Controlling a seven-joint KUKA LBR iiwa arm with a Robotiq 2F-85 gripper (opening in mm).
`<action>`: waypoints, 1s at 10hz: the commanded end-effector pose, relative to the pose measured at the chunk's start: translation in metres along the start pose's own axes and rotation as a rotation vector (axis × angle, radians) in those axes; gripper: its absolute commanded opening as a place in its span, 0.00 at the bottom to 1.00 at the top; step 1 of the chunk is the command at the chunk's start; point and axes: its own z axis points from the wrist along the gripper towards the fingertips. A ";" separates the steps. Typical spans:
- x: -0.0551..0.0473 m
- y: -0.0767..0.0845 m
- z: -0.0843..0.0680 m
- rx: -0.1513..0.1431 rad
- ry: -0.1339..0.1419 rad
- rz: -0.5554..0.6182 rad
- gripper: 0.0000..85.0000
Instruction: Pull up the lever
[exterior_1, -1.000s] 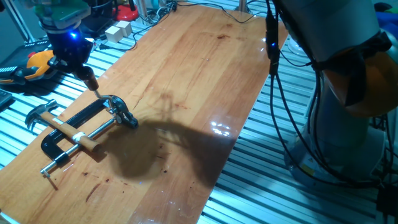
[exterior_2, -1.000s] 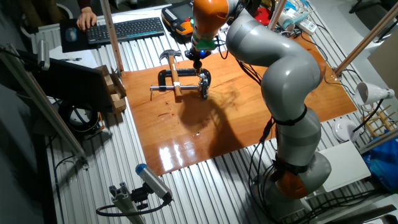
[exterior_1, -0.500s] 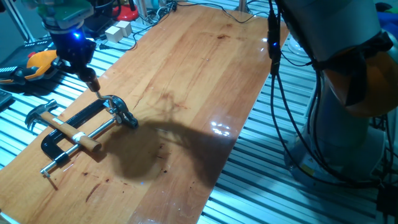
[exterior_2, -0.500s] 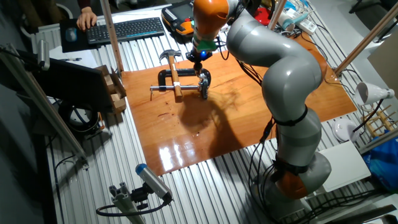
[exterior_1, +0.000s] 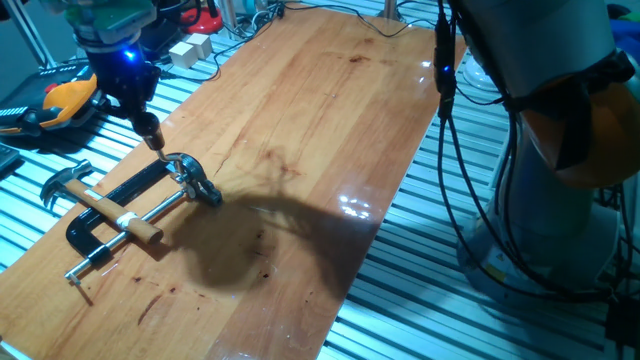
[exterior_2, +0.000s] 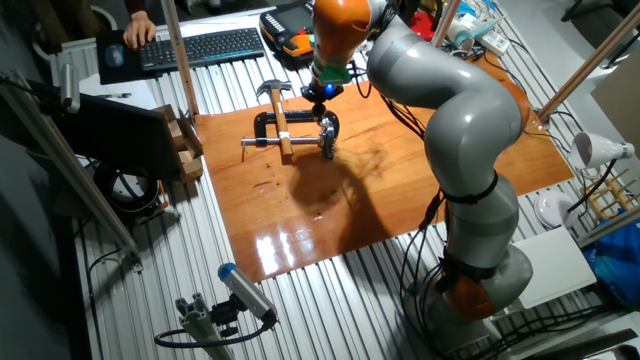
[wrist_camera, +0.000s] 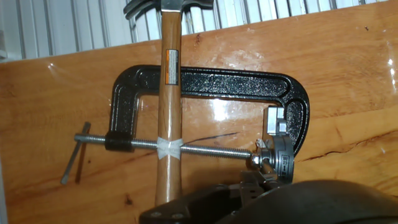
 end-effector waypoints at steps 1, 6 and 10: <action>0.001 0.001 0.001 0.000 0.002 -0.001 0.00; 0.005 0.005 0.006 0.018 0.010 -0.018 0.00; 0.005 0.007 0.005 0.021 0.048 -0.019 0.00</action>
